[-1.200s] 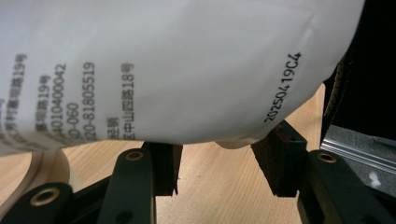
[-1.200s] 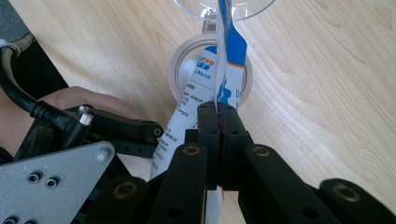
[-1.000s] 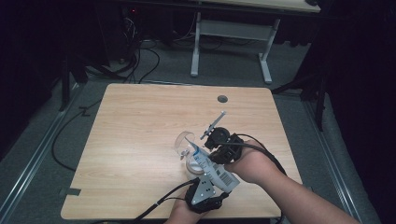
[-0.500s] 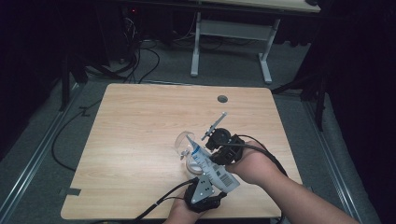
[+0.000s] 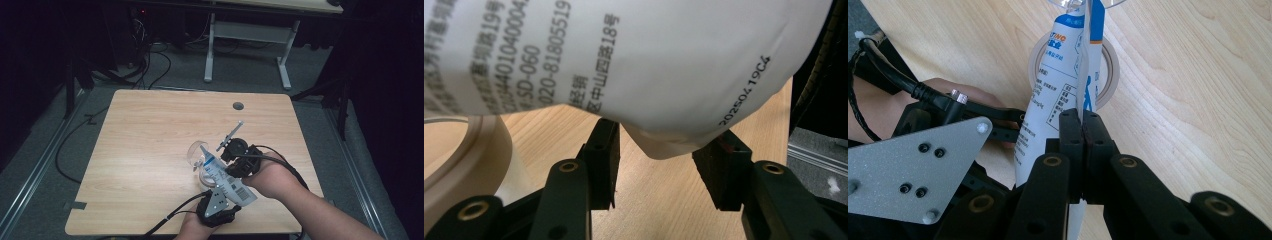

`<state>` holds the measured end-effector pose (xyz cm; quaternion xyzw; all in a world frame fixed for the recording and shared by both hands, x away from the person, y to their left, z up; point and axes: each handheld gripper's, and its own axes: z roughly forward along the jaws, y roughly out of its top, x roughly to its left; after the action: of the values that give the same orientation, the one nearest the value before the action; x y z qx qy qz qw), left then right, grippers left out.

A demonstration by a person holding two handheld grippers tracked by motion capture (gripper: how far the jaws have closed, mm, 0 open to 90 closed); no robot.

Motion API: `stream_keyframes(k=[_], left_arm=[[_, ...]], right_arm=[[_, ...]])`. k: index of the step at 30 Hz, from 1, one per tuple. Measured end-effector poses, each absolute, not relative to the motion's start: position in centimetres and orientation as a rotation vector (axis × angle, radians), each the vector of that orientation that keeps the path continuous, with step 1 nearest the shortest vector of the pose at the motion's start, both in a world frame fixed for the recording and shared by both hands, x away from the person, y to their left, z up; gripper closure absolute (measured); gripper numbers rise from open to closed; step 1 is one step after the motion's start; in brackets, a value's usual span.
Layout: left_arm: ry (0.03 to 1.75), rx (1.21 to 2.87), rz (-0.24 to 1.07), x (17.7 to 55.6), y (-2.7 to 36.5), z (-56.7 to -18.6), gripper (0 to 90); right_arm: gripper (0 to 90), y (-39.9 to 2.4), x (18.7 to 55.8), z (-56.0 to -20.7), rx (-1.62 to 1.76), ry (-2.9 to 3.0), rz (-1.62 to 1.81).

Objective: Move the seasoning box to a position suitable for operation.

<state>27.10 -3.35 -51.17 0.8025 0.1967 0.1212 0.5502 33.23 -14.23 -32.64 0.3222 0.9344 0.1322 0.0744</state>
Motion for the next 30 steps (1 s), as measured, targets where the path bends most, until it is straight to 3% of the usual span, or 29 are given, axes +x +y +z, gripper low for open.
stream_keyframes(k=[30], left_arm=[[0.477,1.913,0.315,27.1,-2.87,-51.51,51.3]], right_arm=[[89.8,-14.61,33.16,-32.53,0.988,2.809,0.421]])
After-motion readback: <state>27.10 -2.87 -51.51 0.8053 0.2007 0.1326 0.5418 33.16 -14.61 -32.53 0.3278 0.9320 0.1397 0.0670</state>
